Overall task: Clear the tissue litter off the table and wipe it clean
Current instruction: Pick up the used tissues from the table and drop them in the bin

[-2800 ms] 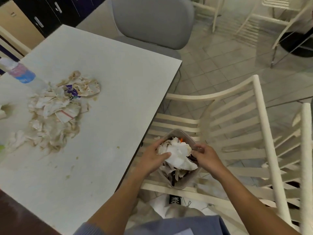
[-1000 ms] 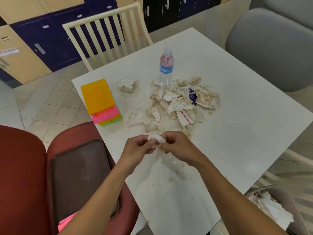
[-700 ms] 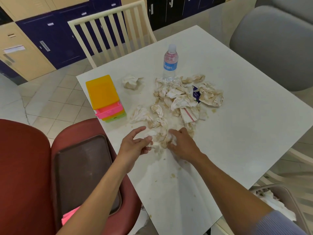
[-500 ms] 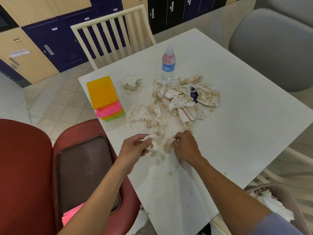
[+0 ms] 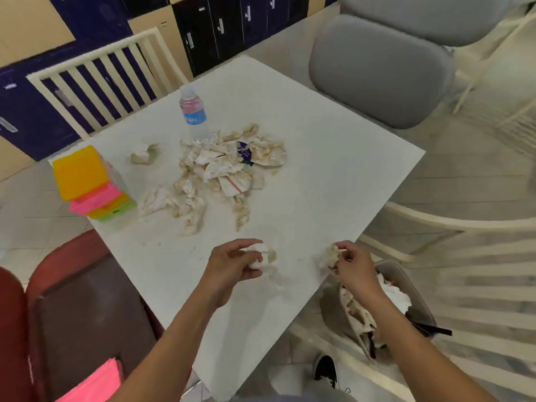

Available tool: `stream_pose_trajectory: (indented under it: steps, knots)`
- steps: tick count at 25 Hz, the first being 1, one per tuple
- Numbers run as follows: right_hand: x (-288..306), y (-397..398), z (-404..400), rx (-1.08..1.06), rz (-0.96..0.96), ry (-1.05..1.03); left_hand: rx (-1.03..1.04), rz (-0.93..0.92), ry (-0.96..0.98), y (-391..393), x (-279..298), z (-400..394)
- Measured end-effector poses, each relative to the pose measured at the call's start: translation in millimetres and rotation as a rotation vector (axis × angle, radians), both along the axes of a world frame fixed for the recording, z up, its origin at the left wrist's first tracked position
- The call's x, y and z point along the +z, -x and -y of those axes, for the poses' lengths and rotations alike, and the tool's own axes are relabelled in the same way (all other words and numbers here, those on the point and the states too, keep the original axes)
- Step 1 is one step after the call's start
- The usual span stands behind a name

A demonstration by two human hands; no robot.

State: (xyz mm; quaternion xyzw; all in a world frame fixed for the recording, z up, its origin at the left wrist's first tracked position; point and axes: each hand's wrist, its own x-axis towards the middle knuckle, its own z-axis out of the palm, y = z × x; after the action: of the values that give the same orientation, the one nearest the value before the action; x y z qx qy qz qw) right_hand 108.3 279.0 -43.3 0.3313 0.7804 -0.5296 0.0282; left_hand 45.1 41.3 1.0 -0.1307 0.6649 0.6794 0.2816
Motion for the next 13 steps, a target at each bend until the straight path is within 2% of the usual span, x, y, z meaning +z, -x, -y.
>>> stream_pose_trajectory:
  steps: [5, 8, 13]
  knots:
    - [-20.8, -80.8, -79.1, -0.131, 0.187, -0.062, -0.150, -0.006, 0.041, -39.9, -6.9, -86.0]
    - [-30.4, -109.5, -101.2, 0.005, 0.341, -0.058, -0.246, -0.026, 0.107, -65.0, -23.7, -134.9]
    - [-26.6, -138.7, -115.2, -0.019, 0.276, -0.061, -0.431, -0.071, 0.189, -101.1, -56.8, -192.6]
